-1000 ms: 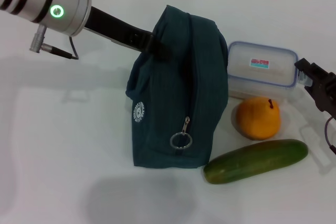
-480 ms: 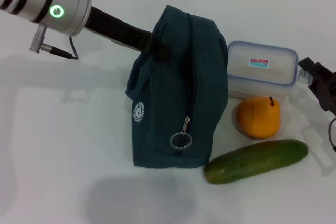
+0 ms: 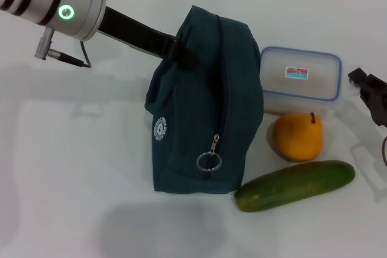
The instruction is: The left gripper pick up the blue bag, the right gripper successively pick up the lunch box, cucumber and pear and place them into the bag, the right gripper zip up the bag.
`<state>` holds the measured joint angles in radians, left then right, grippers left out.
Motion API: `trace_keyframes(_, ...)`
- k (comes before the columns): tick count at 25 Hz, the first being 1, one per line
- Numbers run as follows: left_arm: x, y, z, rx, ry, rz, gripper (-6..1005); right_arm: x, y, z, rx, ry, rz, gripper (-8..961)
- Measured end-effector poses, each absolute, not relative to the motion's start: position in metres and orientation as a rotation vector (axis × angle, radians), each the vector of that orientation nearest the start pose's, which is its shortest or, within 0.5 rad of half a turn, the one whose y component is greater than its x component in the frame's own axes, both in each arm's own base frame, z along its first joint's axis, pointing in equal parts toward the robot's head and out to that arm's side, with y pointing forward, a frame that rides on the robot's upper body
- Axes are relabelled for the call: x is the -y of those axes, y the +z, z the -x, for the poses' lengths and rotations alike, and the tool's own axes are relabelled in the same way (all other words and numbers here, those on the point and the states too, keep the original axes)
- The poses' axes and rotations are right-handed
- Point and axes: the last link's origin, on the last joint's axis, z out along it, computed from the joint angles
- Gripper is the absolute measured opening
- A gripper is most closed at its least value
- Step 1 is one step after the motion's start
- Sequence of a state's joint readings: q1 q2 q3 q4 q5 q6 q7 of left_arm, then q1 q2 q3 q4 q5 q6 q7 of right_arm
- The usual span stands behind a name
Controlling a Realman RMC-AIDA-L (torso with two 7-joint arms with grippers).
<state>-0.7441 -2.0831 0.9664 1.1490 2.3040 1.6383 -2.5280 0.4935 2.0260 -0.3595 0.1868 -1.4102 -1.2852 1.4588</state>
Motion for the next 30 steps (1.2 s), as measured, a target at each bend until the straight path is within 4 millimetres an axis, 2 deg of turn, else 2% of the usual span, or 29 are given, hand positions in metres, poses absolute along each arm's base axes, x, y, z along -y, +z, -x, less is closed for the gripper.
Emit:
trace_keyframes(1, -0.381, 0.026, 0.150, 1.286, -0.139, 2.685, 42, -0.306, -0.046, -0.316, -1.719, 1.451, 1.488, 95)
trace_keyframes(7, -0.381, 0.026, 0.150, 1.282, -0.143, 2.680, 42, -0.308, -0.041, -0.317, -1.688, 1.448, 1.515, 90)
trace_keyframes(19, -0.381, 0.026, 0.152, 1.285, -0.143, 2.677, 42, -0.316, -0.014, -0.324, -1.579, 1.464, 1.549, 85)
trace_keyframes(30, -0.380, 0.025, 0.153, 1.292, -0.144, 2.678, 42, -0.329, -0.013, -0.313, -1.545, 1.367, 1.756, 84)
